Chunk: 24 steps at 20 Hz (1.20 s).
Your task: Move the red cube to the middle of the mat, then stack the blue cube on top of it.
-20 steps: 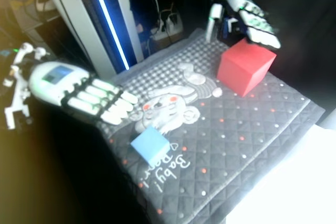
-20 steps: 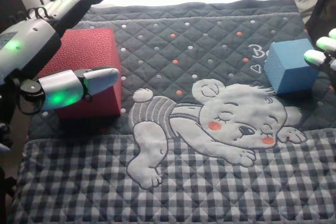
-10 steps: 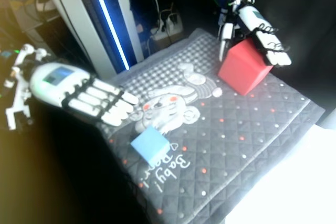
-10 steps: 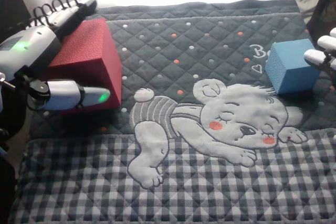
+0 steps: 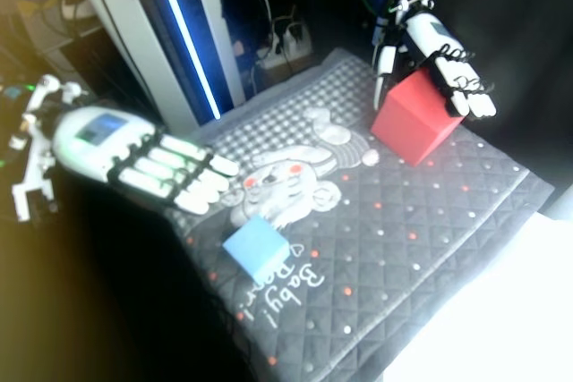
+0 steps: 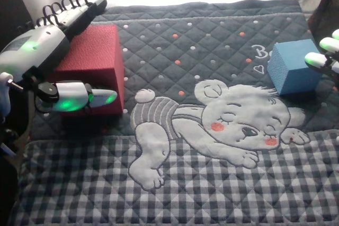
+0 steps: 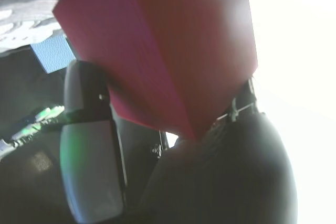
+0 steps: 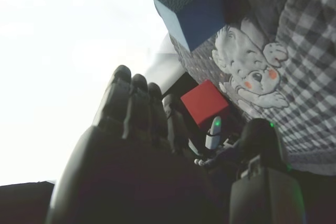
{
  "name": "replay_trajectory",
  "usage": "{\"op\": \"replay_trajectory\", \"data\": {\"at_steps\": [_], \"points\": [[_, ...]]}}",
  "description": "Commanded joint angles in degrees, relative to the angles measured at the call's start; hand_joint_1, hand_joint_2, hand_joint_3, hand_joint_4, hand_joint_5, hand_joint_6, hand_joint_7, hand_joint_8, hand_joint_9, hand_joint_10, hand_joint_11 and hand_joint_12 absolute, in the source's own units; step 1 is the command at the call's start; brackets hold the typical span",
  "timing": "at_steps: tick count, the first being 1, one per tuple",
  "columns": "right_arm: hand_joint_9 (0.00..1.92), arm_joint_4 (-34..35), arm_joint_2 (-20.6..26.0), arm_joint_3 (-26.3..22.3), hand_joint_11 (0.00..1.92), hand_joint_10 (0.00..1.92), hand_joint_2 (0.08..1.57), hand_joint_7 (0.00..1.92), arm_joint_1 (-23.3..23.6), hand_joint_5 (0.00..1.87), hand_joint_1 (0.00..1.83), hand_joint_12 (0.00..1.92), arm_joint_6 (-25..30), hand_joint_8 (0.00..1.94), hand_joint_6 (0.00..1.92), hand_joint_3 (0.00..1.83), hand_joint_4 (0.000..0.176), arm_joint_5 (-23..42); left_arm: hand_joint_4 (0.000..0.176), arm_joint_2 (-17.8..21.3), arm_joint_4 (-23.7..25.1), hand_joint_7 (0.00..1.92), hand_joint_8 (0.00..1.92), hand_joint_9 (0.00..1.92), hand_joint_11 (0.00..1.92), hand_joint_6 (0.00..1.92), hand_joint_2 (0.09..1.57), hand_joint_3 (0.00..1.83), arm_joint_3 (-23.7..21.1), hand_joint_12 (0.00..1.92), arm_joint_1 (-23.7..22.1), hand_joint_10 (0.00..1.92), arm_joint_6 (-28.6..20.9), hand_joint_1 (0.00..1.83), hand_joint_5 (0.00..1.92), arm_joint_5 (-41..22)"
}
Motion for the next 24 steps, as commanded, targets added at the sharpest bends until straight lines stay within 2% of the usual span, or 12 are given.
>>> {"op": "replay_trajectory", "data": {"at_steps": [1, 9, 11, 14, 15, 16, 19, 20, 21, 22, 23, 24], "points": [[0.0, 0.34, 0.06, 0.36, 0.0, 0.0, 1.21, 0.0, 0.51, 0.0, 0.39, 0.0, -0.14, 0.0, 0.0, 0.0, 0.051, 6.98, 0.097, 0.64, 2.3, 0.0, 0.0, 0.0, 0.0, 0.0, 0.91, 0.01, -0.43, 0.0, 0.0, 0.0, -0.48, 1.01, 0.0, -8.09], [0.0, 0.51, -0.44, 0.59, 0.0, 0.0, 1.19, 0.0, 0.51, 0.0, 0.43, 0.0, -0.14, 0.0, 0.0, 0.0, 0.032, 6.98, 0.103, 2.33, 4.55, 0.0, 0.0, 0.0, 0.0, 0.0, 0.91, 0.0, -2.11, 0.0, 0.83, 0.0, -1.6, 0.96, 0.0, -12.4], [0.0, 0.51, -0.55, 0.66, 0.0, 0.0, 1.19, 0.0, 0.51, 0.0, 0.44, 0.0, -0.14, 0.0, 0.0, 0.0, 0.019, 6.98, 0.096, 2.24, 4.2, 0.0, 0.0, 0.0, 0.0, 0.0, 0.89, 0.0, -1.25, 0.0, -0.1, 0.0, -1.57, 0.92, 0.0, -10.42], [0.0, 0.58, -0.61, 0.67, 0.0, 0.0, 1.18, 0.0, 0.51, 0.0, 0.41, 0.0, -0.13, 0.0, 0.0, 0.0, 0.022, 6.98, 0.102, 0.84, 1.92, 0.0, 0.0, 0.0, 0.0, 0.0, 0.88, 0.0, 1.33, 0.0, -2.57, 0.0, -0.22, 0.95, 0.0, -3.86], [0.0, 0.6, -0.61, 0.67, 0.0, 0.0, 1.19, 0.0, 0.51, 0.0, 0.42, 0.0, -0.13, 0.0, 0.0, 0.0, 0.022, 6.98, 0.097, 0.29, 1.37, 0.0, 0.0, 0.0, 0.0, 0.0, 0.88, 0.0, 2.23, 0.0, -3.32, 0.0, 0.46, 0.98, 0.0, -1.45], [0.0, 0.6, -0.61, 0.67, 0.0, 0.0, 1.19, 0.0, 0.5, 0.0, 0.43, 0.0, -0.13, 0.0, 0.0, 0.0, 0.022, 6.98, 0.068, -0.13, 0.96, 0.0, 0.0, 0.0, 0.0, 0.0, 0.89, 0.0, 3.16, 0.0, -3.98, 0.0, 0.73, 1.0, 0.0, 1.03], [0.0, 0.72, -0.66, 0.66, 0.0, 0.0, 1.19, 0.0, 0.5, 0.0, 0.43, 0.0, -0.13, 0.0, 0.0, 0.0, 0.041, 6.98, 0.079, -0.34, 0.3, 0.0, 0.0, 0.0, 0.0, 0.01, 0.94, 0.02, 3.97, 0.0, -4.32, 0.0, 0.94, 0.98, 0.04, 3.74], [0.0, 0.89, -0.69, 0.66, 0.0, 0.0, 1.19, 0.0, 0.44, 0.0, 0.46, 0.0, -0.13, 0.0, 0.0, 0.0, 0.046, 6.98, 0.058, -0.34, -0.04, 0.18, 0.02, 0.16, 0.0, 0.03, 0.96, 0.0, 4.06, 0.72, -4.32, 0.11, 1.25, 1.08, 0.2, 4.21], [0.0, 0.94, -0.73, 0.66, 0.0, 0.0, 1.19, 0.0, 0.41, 0.0, 0.45, 0.0, -0.13, 0.0, 0.0, 0.0, 0.037, 6.98, 0.055, -0.33, 0.15, 0.26, 0.05, 0.24, 0.0, 0.04, 0.97, 0.0, 4.08, 1.42, -4.32, 0.25, 1.25, 1.06, 0.27, 4.58], [0.0, 0.98, -0.76, 0.66, 0.0, 0.0, 1.19, 0.0, 0.34, 0.0, 0.45, 0.0, -0.13, 0.0, 0.0, 0.0, 0.032, 6.98, 0.064, -0.33, 0.46, 0.3, 0.13, 0.05, 0.0, 0.08, 0.96, 0.0, 4.01, 1.79, -4.32, 0.98, 1.25, 1.07, 0.35, 4.67], [0.0, 1.04, -0.76, 0.65, 0.0, 0.0, 1.2, 0.0, 0.3, 0.0, 0.43, 0.0, -0.13, 0.0, 0.0, 0.0, 0.029, 6.98, 0.053, -0.32, 0.62, 0.22, 0.51, 0.01, 0.02, 0.33, 0.96, 0.0, 3.89, 1.89, -4.32, 1.3, 1.25, 1.13, 0.37, 4.47], [0.0, 1.06, -0.76, 0.65, 0.0, 0.0, 1.2, 0.0, 0.28, 0.0, 0.43, 0.0, -0.12, 0.0, 0.0, 0.0, 0.029, 6.98, 0.053, -0.26, 0.96, 0.22, 0.51, 0.01, 0.02, 0.33, 0.96, 0.0, 3.62, 1.89, -4.3, 1.3, 1.25, 1.13, 0.37, 4.01]]}}
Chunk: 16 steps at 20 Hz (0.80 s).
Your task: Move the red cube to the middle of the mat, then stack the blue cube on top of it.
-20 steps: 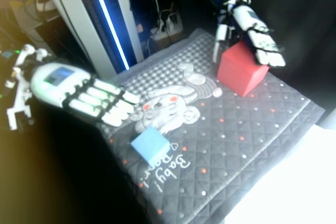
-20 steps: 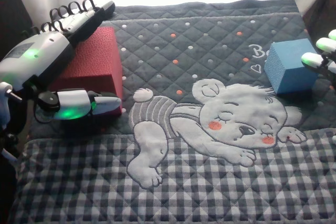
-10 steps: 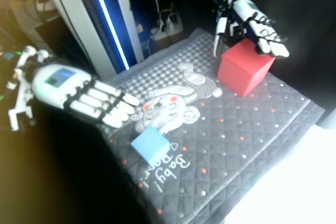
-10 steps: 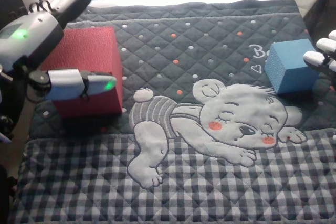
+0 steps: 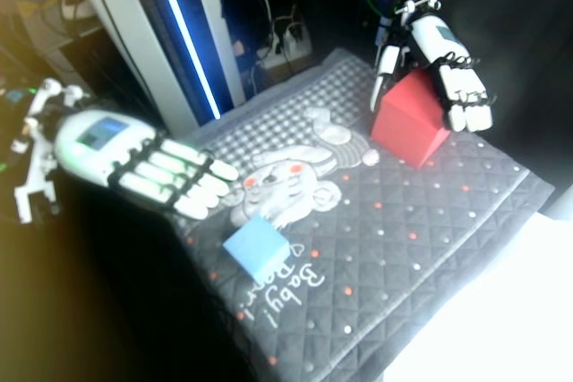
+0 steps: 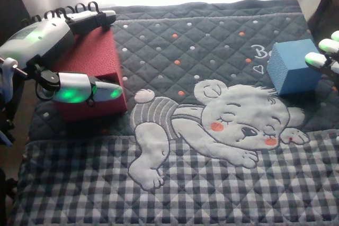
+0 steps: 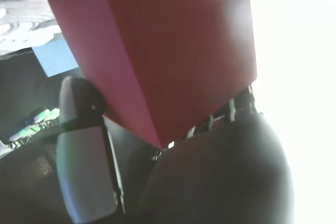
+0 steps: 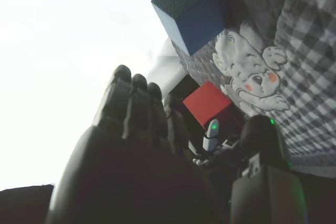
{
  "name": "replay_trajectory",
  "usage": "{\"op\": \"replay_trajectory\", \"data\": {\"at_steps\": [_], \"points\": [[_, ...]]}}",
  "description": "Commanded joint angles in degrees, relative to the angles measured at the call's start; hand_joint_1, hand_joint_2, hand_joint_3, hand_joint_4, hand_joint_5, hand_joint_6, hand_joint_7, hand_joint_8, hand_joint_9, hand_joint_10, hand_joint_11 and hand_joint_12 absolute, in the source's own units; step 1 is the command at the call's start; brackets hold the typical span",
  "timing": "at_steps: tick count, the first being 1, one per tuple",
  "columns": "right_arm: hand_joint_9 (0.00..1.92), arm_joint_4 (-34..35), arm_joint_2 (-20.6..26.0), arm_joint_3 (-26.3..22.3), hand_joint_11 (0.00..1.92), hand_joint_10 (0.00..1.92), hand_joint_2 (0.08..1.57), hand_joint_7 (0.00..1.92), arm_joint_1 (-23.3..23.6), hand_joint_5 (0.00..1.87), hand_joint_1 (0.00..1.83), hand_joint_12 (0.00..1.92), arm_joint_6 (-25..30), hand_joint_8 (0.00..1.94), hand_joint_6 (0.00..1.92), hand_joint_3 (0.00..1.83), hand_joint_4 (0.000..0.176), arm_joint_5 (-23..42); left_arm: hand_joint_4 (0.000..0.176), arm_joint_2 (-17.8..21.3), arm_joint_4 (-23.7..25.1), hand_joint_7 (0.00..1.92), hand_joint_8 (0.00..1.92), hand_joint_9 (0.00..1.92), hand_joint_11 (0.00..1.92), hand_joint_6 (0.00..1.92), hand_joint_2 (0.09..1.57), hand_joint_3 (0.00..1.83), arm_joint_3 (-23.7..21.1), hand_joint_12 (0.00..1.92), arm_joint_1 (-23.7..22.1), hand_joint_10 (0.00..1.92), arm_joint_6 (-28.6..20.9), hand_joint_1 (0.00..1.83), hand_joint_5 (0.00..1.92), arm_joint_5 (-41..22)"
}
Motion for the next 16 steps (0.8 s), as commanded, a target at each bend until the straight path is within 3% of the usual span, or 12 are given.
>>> {"op": "replay_trajectory", "data": {"at_steps": [1, 2, 4, 5, 7, 8, 9, 10, 11, 13, 14, 16], "points": [[0.0, 0.21, 0.13, 0.19, 0.0, 0.0, 1.2, 0.0, 0.31, 0.0, 0.41, 0.0, -0.12, 0.0, 0.0, 0.0, 0.033, 6.94, 0.022, 0.48, 1.41, 0.08, 1.13, 0.12, 0.27, 1.1, 0.96, 0.0, -0.39, 1.92, -0.34, 1.58, 0.13, 1.24, 0.2, -5.47], [0.0, 0.21, 0.13, 0.19, 0.0, 0.0, 1.21, 0.0, 0.31, 0.0, 0.4, 0.0, -0.12, 0.0, 0.0, 0.01, 0.035, 6.94, 0.038, 0.96, 1.91, 0.03, 1.29, 0.14, 0.29, 1.4, 0.98, 0.01, -0.99, 1.92, -0.31, 1.62, 0.03, 1.26, 0.12, -6.61], [0.0, 0.22, 0.13, 0.19, 0.0, 0.0, 1.21, 0.0, 0.31, 0.0, 0.4, 0.0, -0.12, 0.0, 0.0, 0.01, 0.025, 6.95, 0.025, 1.76, 3.21, 0.0, 1.42, 0.3, 0.48, 1.73, 1.01, 0.02, -1.91, 1.92, 0.02, 1.66, -1.31, 1.42, 0.03, -9.26], [0.0, 0.28, 0.13, 0.19, 0.0, 0.0, 1.21, 0.0, 0.31, 0.0, 0.4, 0.0, -0.12, 0.0, 0.0, 0.01, 0.014, 6.95, 0.079, 2.3, 5.44, 0.0, 1.34, 0.15, 0.38, 1.78, 1.04, 0.03, -2.38, 1.92, 0.61, 1.69, -4.64, 1.39, 0.01, -12.7], [0.0, 0.29, 0.12, 0.2, 0.0, 0.0, 1.2, 0.0, 0.31, 0.0, 0.39, 0.0, -0.12, 0.0, 0.0, 0.0, 0.0, 6.95, 0.021, 2.72, 7.37, 0.0, 1.42, 0.01, 0.25, 1.74, 1.05, 0.02, -2.95, 1.92, 0.89, 1.87, -6.54, 1.41, 0.0, -15.41], [0.0, 0.29, 0.12, 0.21, 0.0, 0.0, 1.21, 0.0, 0.31, 0.0, 0.39, 0.0, -0.12, 0.0, 0.0, 0.0, 0.002, 6.95, 0.01, 3.12, 8.51, 0.0, 1.4, 0.02, 0.22, 1.65, 1.05, 0.02, -3.6, 1.92, 0.88, 1.85, -6.81, 1.42, 0.0, -16.9], [0.0, 0.29, 0.12, 0.23, 0.0, 0.0, 1.22, 0.0, 0.31, 0.0, 0.4, 0.0, -0.12, 0.0, 0.0, 0.01, 0.012, 6.95, 0.032, 3.47, 9.86, 0.0, 1.33, 0.02, 0.18, 1.62, 1.06, 0.03, -4.3, 1.92, 0.85, 1.75, -7.03, 1.41, 0.0, -18.27], [0.0, 0.3, 0.1, 0.26, 0.0, 0.0, 1.22, 0.0, 0.31, 0.0, 0.4, 0.0, -0.12, 0.0, 0.0, 0.01, 0.007, 6.95, 0.0, 3.62, 11.22, 0.05, 1.43, 0.11, 0.23, 1.58, 1.03, 0.01, -4.78, 1.92, 0.67, 1.74, -7.54, 1.49, 0.08, -19.45], [0.0, 0.32, 0.06, 0.29, 0.0, 0.0, 1.21, 0.0, 0.32, 0.0, 0.4, 0.0, -0.12, 0.0, 0.0, 0.0, 0.008, 6.96, 0.0, 3.55, 12.21, 0.04, 1.46, 0.11, 0.22, 1.59, 1.04, 0.01, -4.88, 1.92, 0.31, 1.74, -8.38, 1.49, 0.09, -20.31], [0.0, 0.34, -0.13, 0.41, 0.0, 0.0, 1.21, 0.0, 0.33, 0.0, 0.39, 0.0, -0.12, 0.0, 0.0, 0.0, 0.016, 6.96, 0.051, 2.13, 13.63, 0.02, 1.35, 0.06, 0.16, 1.6, 1.06, 0.02, -4.67, 1.92, -0.89, 1.64, -9.45, 1.43, 0.06, -20.64], [0.0, 0.34, -0.18, 0.44, 0.0, 0.0, 1.21, 0.0, 0.33, 0.0, 0.38, 0.0, -0.12, 0.0, 0.0, 0.0, 0.014, 6.96, 0.055, 0.77, 14.39, 0.03, 1.36, 0.06, 0.17, 1.59, 1.06, 0.01, -3.96, 1.92, -1.92, 1.67, -10.28, 1.43, 0.07, -19.54], [0.0, 0.38, -0.18, 0.47, 0.0, 0.0, 1.21, 0.0, 0.33, 0.0, 0.39, 0.0, -0.12, 0.0, 0.0, 0.0, 0.017, 6.98, 0.1, -1.77, 15.54, 0.06, 1.35, 0.14, 0.19, 1.59, 1.04, 0.0, -2.21, 1.92, -3.61, 1.6, -12.15, 1.31, 0.06, -17.29]]}}
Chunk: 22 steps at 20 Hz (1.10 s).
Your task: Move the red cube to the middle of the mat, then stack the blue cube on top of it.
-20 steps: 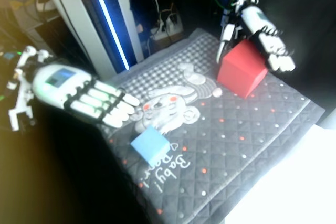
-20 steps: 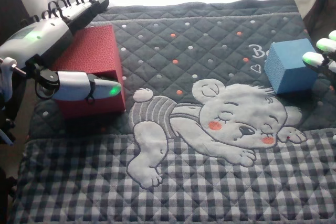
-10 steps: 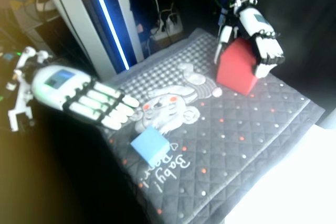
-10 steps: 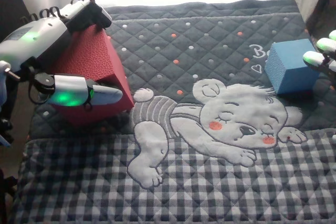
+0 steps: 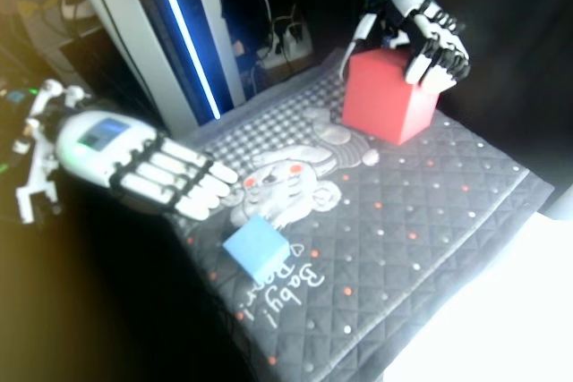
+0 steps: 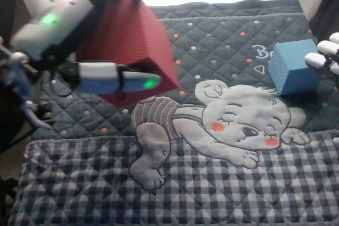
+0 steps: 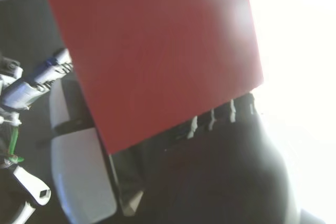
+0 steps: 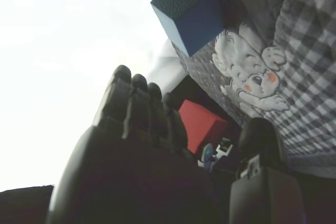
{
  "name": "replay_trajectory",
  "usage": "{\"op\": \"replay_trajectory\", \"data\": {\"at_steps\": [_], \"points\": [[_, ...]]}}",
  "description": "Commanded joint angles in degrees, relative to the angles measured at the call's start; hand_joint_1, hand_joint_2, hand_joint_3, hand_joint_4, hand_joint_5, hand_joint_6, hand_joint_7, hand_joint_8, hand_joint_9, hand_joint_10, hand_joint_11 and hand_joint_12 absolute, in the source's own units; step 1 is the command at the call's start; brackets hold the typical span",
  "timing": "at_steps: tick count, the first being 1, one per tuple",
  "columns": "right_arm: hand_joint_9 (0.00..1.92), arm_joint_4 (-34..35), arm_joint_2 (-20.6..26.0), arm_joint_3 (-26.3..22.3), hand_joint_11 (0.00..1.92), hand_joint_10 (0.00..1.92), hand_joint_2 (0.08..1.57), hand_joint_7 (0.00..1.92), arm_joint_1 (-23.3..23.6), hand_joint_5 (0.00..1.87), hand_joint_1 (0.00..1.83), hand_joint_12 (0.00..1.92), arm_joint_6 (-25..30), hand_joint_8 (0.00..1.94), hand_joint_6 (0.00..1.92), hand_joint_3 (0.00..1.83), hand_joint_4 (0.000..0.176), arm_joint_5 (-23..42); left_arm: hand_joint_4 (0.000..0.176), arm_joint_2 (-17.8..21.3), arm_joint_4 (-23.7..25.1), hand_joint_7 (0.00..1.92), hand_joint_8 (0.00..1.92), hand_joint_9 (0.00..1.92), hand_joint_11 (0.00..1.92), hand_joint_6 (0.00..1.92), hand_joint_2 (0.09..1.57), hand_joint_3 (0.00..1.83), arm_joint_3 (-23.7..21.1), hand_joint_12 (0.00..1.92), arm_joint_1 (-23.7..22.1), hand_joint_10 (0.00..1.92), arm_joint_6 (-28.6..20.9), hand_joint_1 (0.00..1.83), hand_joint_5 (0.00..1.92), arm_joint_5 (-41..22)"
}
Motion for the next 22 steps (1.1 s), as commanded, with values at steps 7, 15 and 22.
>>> {"op": "replay_trajectory", "data": {"at_steps": [7, 15, 22], "points": [[0.0, 0.57, 0.32, 0.41, 0.0, 0.0, 1.22, 0.0, 0.33, 0.0, 0.39, 0.0, -0.09, 0.0, 0.0, 0.0, 0.047, 7.02, 0.074, -7.4, 1.68, 0.1, 1.39, 0.1, 0.22, 1.61, 1.0, 0.0, 6.02, 1.92, -5.3, 1.69, -1.75, 1.23, 0.11, 7.17], [0.0, 0.8, 0.39, 1.01, 0.0, 0.0, 1.23, 0.0, 0.36, 0.0, 0.36, 0.0, 2.43, 0.0, 0.0, 0.0, 0.01, 7.02, 0.161, -8.43, 1.64, 0.0, 0.0, 0.0, 0.0, 0.0, 0.89, 0.0, 7.14, 0.01, -4.49, 0.0, -3.47, 0.77, 0.0, 8.27], [0.07, 0.1, 0.4, 4.74, 0.0, 0.03, 1.11, 0.0, 1.75, 0.0, 0.7, 0.3, 11.96, 0.0, 0.0, 0.0, 0.031, 6.8, 0.173, -0.68, 2.82, 0.0, 0.0, 0.0, 0.0, 0.0, 0.95, 0.02, -0.71, 0.0, 1.59, 0.0, -3.73, 0.67, 0.0, -8.13]]}}
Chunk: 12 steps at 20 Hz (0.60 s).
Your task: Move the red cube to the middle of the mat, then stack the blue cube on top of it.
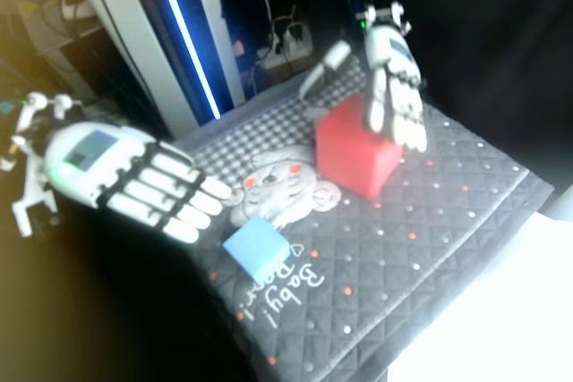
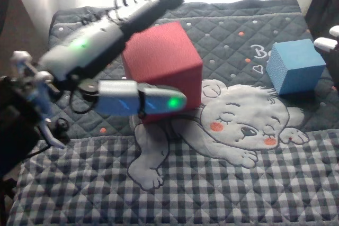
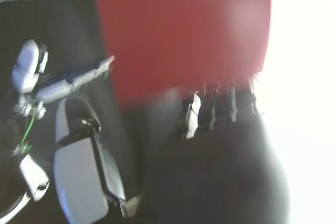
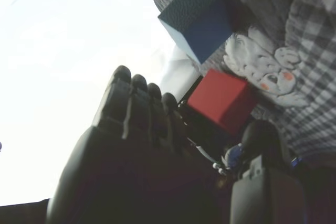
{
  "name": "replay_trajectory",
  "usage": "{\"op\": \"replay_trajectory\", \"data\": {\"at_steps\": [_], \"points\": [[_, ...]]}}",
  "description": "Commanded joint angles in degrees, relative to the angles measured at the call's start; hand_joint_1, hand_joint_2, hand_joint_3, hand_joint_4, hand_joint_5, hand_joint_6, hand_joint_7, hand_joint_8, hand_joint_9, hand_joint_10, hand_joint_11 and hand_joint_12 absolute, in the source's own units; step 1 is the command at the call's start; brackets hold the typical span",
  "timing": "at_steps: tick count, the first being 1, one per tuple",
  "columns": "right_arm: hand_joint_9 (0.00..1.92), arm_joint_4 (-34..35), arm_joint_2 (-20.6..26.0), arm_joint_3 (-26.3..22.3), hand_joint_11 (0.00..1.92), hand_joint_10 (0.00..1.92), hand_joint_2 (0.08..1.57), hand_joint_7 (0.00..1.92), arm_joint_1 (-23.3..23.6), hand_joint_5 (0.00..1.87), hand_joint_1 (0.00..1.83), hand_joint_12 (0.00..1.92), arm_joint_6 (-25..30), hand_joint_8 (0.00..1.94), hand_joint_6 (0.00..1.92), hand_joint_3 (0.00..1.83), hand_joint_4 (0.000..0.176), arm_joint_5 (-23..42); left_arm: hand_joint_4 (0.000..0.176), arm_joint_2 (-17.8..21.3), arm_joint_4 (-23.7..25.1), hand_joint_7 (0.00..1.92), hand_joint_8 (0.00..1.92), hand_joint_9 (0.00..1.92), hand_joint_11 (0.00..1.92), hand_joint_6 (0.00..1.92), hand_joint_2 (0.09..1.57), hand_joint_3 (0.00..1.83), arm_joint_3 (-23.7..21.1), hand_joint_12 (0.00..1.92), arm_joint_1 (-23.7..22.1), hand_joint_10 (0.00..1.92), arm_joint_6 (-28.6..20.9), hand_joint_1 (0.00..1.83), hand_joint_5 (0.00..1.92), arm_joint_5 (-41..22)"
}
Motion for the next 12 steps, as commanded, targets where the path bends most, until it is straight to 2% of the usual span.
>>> {"op": "replay_trajectory", "data": {"at_steps": [1, 2, 3, 4, 5, 6, 7, 8, 9, 10, 11, 12], "points": [[0.13, 0.57, 0.41, 0.86, 0.0, 0.05, 1.12, 0.01, 1.46, 0.0, 0.72, 0.64, 0.28, 0.0, 0.0, 0.0, 0.024, 6.46, 0.146, 1.18, -0.31, 0.0, 0.0, 0.0, 0.0, 0.0, 0.99, 0.03, -0.36, 0.0, 0.32, 0.0, -0.43, 0.74, 0.01, -10.77], [0.14, 0.52, 0.27, 1.59, 0.0, 0.06, 1.13, 0.01, 3.6, 0.0, 0.71, 0.77, 0.33, 0.0, 0.0, 0.0, 0.016, 4.06, 0.128, 2.66, -0.9, 0.0, 0.0, 0.0, 0.0, 0.0, 1.01, 0.04, -1.35, 0.0, 1.67, 0.0, -0.41, 0.77, 0.01, -12.96], [0.18, 0.21, -0.04, 2.19, 0.0, 0.07, 1.13, 0.05, 5.39, 0.0, 0.73, 0.88, 0.33, 0.01, 0.0, 0.0, 0.002, 2.03, 0.129, 3.52, -1.29, 0.0, 0.0, 0.0, 0.01, 0.01, 1.02, 0.04, -1.99, 0.0, 2.53, 0.0, -0.41, 0.76, 0.02, -14.21], [0.21, -0.51, -0.78, 3.31, 0.0, 0.08, 1.13, 0.06, 8.55, 0.0, 0.75, 1.0, 0.33, 0.01, 0.0, 0.0, 0.0, -1.61, 0.131, 4.74, -2.16, 0.0, 0.0, 0.0, 0.0, 0.01, 1.02, 0.03, -2.97, 0.0, 3.64, 0.0, 0.18, 0.77, 0.03, -16.05], [0.22, -0.86, -1.52, 4.23, 0.0, 0.08, 1.13, 0.07, 10.57, 0.0, 0.79, 1.05, 0.33, 0.0, 0.0, 0.0, 0.0, -3.93, 0.122, 5.56, -2.73, 0.0, 0.0, 0.0, 0.0, 0.02, 1.02, 0.02, -3.63, 0.0, 4.56, 0.0, 0.76, 0.81, 0.07, -17.22], [0.22, -1.43, -2.56, 5.31, 0.0, 0.08, 1.12, 0.08, 12.76, 0.0, 0.83, 1.16, 0.33, 0.0, 0.0, 0.0, 0.0, -6.31, 0.102, 6.32, -3.17, 0.0, 0.0, 0.0, 0.0, 0.03, 1.02, 0.02, -4.32, 0.0, 5.41, 0.0, 1.23, 0.83, 0.08, -18.41], [0.21, -2.15, -3.86, 6.55, 0.0, 0.08, 1.12, 0.08, 15.08, 0.0, 0.85, 1.18, 0.33, 0.0, 0.0, 0.0, 0.0, -8.88, 0.068, 7.06, -3.75, 0.0, 0.0, 0.0, 0.0, 0.03, 1.02, 0.02, -4.96, 0.0, 6.26, 0.0, 1.79, 0.86, 0.1, -19.51], [0.2, -2.5, -5.14, 7.71, 0.0, 0.09, 1.12, 0.08, 16.89, 0.0, 0.88, 1.22, 0.33, 0.0, 0.0, 0.0, 0.0, -11.06, 0.037, 7.7, -4.36, 0.0, 0.0, 0.0, 0.0, 0.02, 1.04, 0.02, -5.52, 0.16, 7.04, 0.0, 2.41, 0.84, 0.12, -20.46], [0.19, -2.53, -6.63, 9.13, 0.0, 0.1, 1.13, 0.09, 18.75, 0.0, 0.87, 1.28, 0.34, 0.0, 0.0, 0.0, 0.0, -13.37, 0.036, 8.12, -4.97, 0.01, 0.0, 0.0, 0.0, 0.01, 1.04, 0.01, -5.85, 0.29, 7.88, 0.0, 2.68, 0.82, 0.13, -21.55], [0.19, -2.7, -8.23, 10.56, 0.0, 0.12, 1.13, 0.1, 20.14, 0.0, 0.87, 1.32, 0.33, 0.0, 0.0, 0.0, 0.0, -15.3, 0.04, 8.37, -5.71, 0.02, 0.0, 0.0, 0.0, 0.01, 1.02, 0.0, -6.07, 0.32, 8.72, 0.0, 2.68, 0.84, 0.14, -23.02], [0.16, -2.69, -8.78, 11.1, 0.0, 0.25, 1.13, 0.12, 20.52, 0.0, 0.89, 1.37, 0.33, 0.0, 0.0, 0.0, 0.0, -15.97, 0.055, 8.44, -5.91, 0.0, 0.0, 0.0, 0.0, 0.0, 1.02, 0.0, -6.17, 0.26, 9.01, 0.0, 2.68, 0.8, 0.11, -23.47], [0.12, -2.68, -9.4, 11.68, 0.0, 0.36, 1.13, 0.12, 20.99, 0.0, 0.89, 1.39, 0.33, 0.0, 0.0, 0.0, 0.0, -16.76, 0.06, 8.48, -6.06, 0.0, 0.0, 0.0, 0.0, 0.0, 1.03, 0.0, -6.24, 0.25, 9.21, 0.0, 2.68, 0.76, 0.1, -23.89]]}}
